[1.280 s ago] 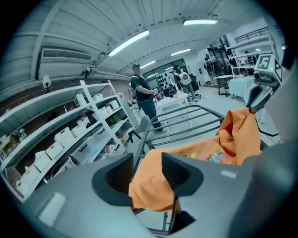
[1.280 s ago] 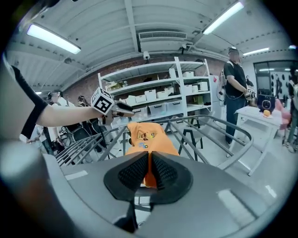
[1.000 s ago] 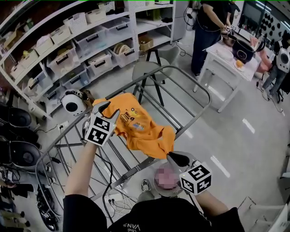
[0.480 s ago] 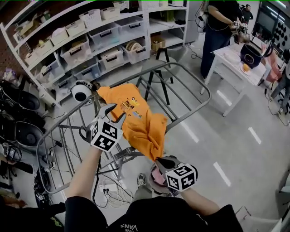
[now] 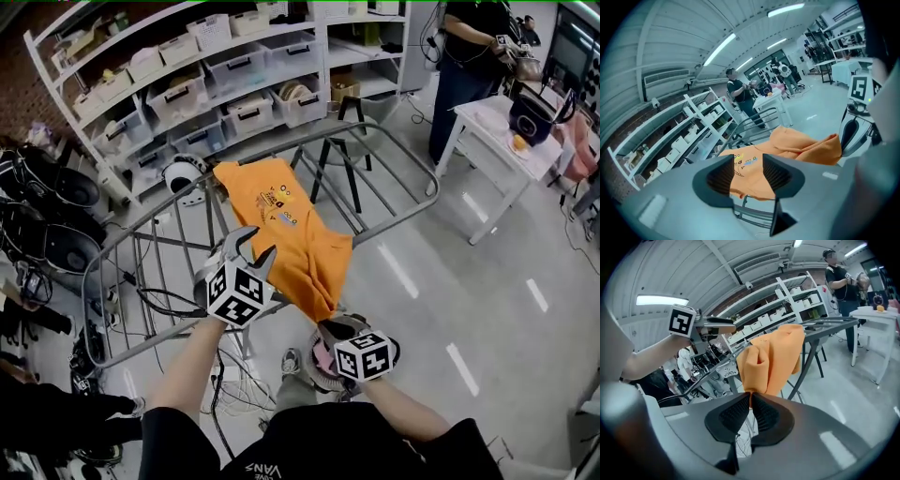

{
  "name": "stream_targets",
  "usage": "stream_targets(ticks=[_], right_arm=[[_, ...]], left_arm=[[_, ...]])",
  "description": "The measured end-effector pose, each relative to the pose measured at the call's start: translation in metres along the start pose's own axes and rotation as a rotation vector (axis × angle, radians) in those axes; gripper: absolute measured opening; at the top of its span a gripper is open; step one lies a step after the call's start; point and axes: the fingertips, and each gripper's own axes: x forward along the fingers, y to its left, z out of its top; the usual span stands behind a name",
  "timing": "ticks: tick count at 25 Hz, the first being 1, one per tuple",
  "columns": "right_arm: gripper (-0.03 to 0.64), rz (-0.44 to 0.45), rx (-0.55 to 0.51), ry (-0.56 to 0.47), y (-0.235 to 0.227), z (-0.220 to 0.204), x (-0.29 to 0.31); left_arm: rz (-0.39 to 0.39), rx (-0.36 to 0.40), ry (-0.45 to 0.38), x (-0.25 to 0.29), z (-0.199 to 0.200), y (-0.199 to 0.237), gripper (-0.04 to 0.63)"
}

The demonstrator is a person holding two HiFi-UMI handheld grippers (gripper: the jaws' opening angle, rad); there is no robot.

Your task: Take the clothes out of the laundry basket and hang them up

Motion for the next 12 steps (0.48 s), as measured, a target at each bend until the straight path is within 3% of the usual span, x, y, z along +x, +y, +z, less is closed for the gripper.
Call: stream_targets(ticks=[7,12], right_arm=[[0.042,-0.050,0.011,0.049,-0.031,-0.023,-0.011],[0.054,-0.090,0.015,0.021,-0.050,-0.021,-0.026]], left_arm=[[0.021,-0.025,0.021,-0.018,-0.019,-0.028,0.163],[0.069,-0.202,-0.047,-0.039,-0.041,-0.036,0.163]])
